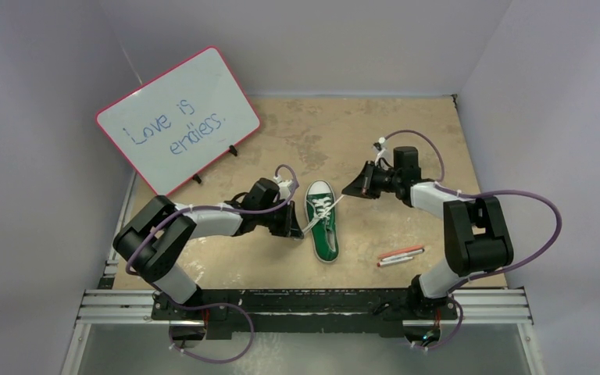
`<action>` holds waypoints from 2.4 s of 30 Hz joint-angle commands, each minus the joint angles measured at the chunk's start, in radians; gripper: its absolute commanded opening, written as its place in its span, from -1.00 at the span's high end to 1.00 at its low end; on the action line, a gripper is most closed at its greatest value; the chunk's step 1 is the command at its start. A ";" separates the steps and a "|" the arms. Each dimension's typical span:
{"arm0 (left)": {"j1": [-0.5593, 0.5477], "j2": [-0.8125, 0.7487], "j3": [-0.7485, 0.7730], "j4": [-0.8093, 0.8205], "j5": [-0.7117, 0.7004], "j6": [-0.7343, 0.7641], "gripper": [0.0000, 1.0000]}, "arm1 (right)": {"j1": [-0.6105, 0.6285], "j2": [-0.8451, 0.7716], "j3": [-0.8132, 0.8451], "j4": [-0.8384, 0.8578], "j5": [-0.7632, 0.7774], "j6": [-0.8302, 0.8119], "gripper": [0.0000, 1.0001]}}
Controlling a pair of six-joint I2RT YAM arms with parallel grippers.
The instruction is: Tie the shoes
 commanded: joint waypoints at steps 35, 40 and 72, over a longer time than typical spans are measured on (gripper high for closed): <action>0.000 -0.070 0.024 -0.210 -0.124 0.040 0.44 | -0.156 -0.007 0.085 -0.083 0.075 -0.078 0.51; 0.015 -0.184 0.094 -0.304 -0.212 0.083 -0.09 | -0.061 -0.136 0.225 -0.441 0.214 -0.211 -0.08; 0.022 -0.441 1.254 -0.653 -0.946 0.410 -0.23 | -0.050 -0.664 1.229 -1.249 0.671 -0.267 -0.98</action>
